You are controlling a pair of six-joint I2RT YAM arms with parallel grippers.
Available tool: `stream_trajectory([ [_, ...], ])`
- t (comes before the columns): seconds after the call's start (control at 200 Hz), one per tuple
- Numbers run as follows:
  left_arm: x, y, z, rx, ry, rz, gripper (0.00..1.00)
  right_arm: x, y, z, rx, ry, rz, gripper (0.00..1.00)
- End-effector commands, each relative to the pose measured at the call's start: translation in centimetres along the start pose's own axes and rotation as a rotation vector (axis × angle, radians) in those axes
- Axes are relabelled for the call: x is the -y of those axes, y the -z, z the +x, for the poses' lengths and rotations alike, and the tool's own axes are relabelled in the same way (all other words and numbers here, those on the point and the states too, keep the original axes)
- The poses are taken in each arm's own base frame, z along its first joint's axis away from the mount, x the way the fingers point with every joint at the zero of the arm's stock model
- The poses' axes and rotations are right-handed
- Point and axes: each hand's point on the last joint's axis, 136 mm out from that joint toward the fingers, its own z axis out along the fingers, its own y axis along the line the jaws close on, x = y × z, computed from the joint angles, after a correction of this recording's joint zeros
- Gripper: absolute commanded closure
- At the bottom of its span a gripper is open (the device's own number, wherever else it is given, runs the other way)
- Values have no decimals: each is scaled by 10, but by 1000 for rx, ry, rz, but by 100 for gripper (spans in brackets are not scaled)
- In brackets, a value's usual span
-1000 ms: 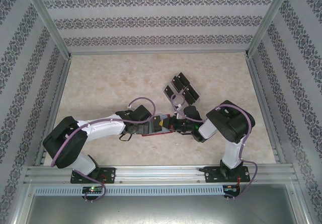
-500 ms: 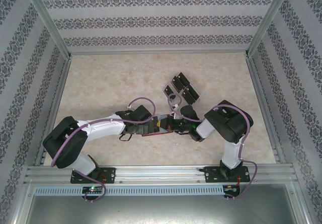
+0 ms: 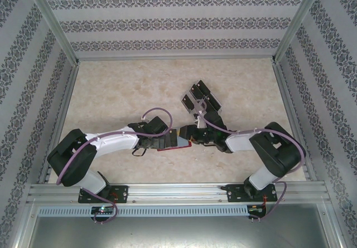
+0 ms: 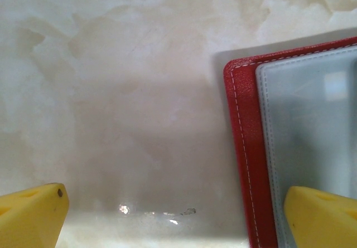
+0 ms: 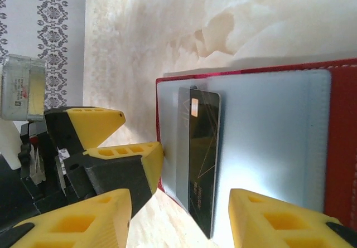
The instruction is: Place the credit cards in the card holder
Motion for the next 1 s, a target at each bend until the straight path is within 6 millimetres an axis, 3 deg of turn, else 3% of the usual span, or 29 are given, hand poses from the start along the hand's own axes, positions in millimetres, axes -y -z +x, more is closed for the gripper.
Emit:
stream_trajectory([
  [0.0,-8,7,5,-12,-18,-31,0,14,9,1,-9,31,123,51],
  [0.175,2,23,-11,23,-22,8,0,13,16,2,-25,69,204,59],
  [0.325,16,34,-26,46,-30,53,0,9,7,6,-47,96,215,82],
  [0.48,35,34,-37,52,-40,102,0,15,-6,7,-64,92,233,96],
  [0.769,68,27,-47,51,-72,152,0,47,-5,11,-56,48,302,100],
  [0.994,86,18,-47,42,-86,170,0,56,0,14,-47,32,319,100],
])
